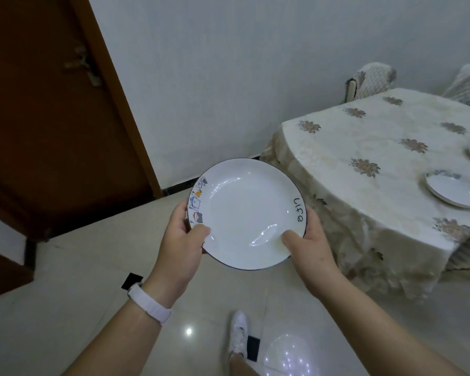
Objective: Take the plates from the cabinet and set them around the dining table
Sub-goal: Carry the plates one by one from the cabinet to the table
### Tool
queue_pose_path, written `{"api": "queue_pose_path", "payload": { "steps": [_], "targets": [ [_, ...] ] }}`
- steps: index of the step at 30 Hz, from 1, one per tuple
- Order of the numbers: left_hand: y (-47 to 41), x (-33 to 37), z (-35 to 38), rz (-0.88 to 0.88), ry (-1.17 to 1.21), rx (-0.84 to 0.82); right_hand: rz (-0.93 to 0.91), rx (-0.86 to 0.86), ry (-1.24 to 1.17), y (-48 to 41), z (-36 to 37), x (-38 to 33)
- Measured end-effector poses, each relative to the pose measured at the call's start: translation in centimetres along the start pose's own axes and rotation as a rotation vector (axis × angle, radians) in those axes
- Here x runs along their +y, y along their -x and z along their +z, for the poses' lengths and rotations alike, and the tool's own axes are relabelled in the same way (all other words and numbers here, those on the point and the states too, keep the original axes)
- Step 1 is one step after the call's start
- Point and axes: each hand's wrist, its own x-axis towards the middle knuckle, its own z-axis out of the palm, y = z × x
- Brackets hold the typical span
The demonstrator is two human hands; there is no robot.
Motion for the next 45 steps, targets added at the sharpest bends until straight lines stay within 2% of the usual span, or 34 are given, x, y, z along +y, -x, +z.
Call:
{"api": "queue_pose_path", "payload": {
  "steps": [13,18,29,34,41,45],
  "targets": [
    [-21.8,4.1,3.4,0.021,-0.096,0.066,-0.033,-0.084,-0.03,-22.6,3.7,-5.9],
    [-27.1,4.8,5.3,0.026,-0.101,0.01,-0.021,-0.057,0.011,-27.9,3.3,-7.0],
    [-42.6,3.2,9.8,-0.048,-0.075,-0.141,0.071,0.071,0.025,-40.1,3.2,-7.3],
    [-53.2,3.1,12.1,-0.057,-0.066,-0.249,0.109,0.216,-0.009,-48.3,4.7,-7.5],
    [-69.8,4.9,15.5,-0.072,-0.048,-0.457,0.136,0.404,0.056,-61.4,6.9,-11.5],
    [-74.2,5.6,17.8,-0.047,-0.061,-0.521,0.131,0.474,0.06,-64.3,6.8,-11.8]
  ]
}}
